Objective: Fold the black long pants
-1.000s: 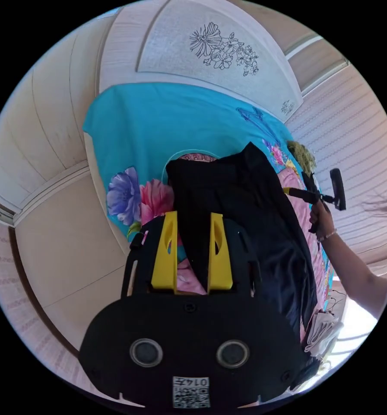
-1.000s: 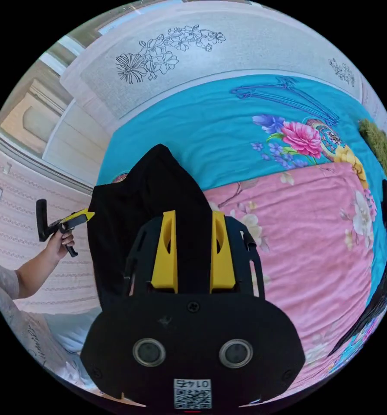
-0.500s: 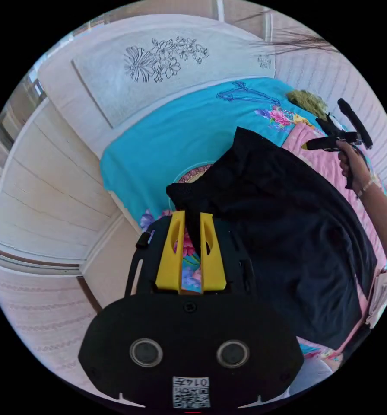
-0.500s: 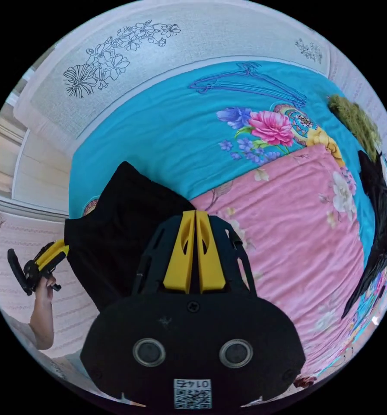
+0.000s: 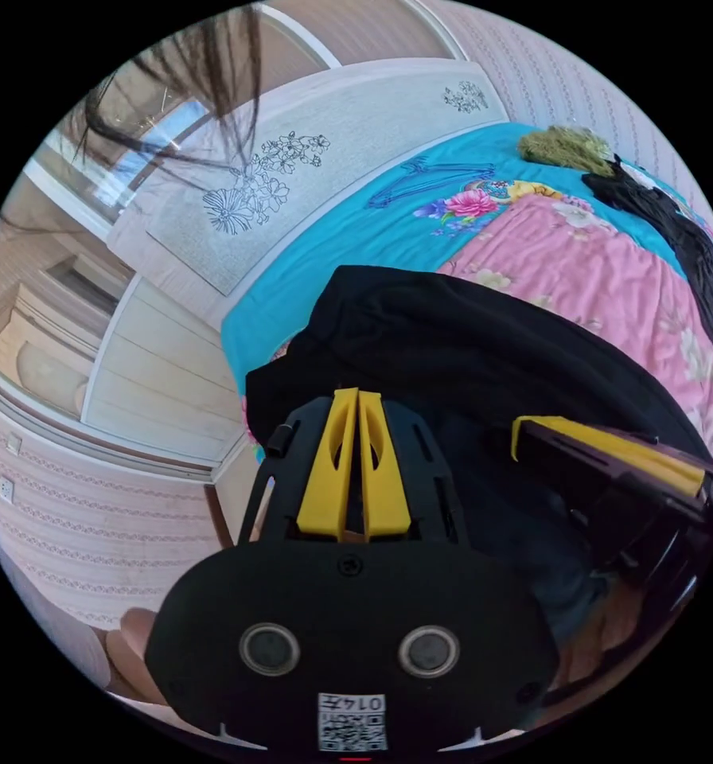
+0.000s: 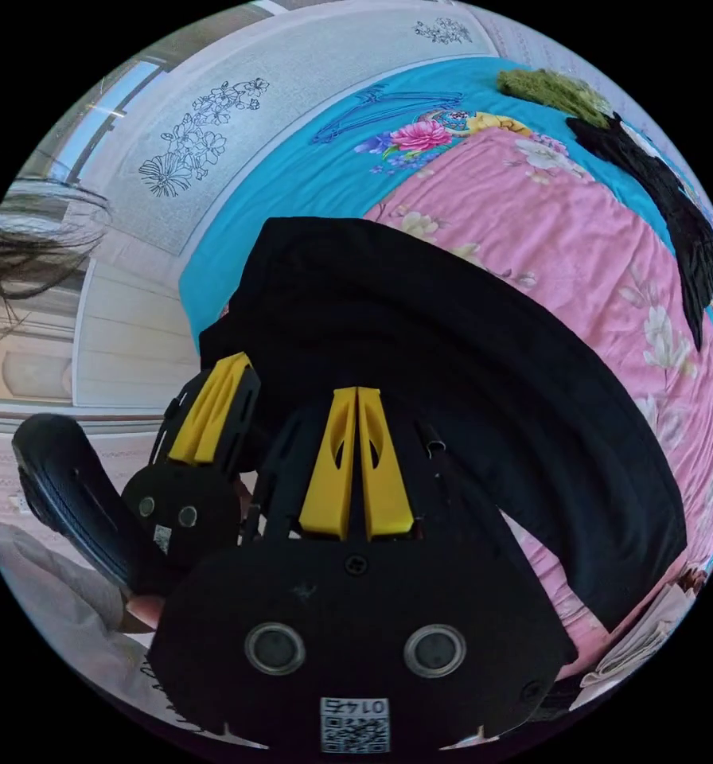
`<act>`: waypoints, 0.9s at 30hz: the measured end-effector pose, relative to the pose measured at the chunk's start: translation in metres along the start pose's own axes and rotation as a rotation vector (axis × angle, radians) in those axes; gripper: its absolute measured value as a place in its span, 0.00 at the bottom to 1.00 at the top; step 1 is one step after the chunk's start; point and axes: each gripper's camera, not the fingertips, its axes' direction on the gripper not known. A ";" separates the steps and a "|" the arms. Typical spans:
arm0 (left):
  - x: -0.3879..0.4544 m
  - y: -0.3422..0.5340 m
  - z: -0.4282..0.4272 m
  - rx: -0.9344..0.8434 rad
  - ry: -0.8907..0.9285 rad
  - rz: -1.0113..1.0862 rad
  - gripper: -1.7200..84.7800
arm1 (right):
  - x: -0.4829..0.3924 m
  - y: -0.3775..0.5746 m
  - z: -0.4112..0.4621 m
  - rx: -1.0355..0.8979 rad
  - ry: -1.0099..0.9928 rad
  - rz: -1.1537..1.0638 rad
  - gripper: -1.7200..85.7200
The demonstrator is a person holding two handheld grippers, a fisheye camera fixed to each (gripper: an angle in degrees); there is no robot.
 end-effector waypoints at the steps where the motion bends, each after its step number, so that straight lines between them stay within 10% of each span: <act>1: 0.008 0.006 -0.001 -0.029 0.066 0.016 0.01 | 0.015 0.008 -0.004 0.013 -0.041 0.031 0.01; 7: 0.044 0.031 -0.012 0.006 0.413 0.149 0.01 | 0.062 0.054 -0.016 0.116 -0.264 0.016 0.01; 27: 0.171 0.114 -0.007 -0.056 0.530 0.462 0.01 | 0.242 0.185 0.038 0.139 -0.450 0.224 0.01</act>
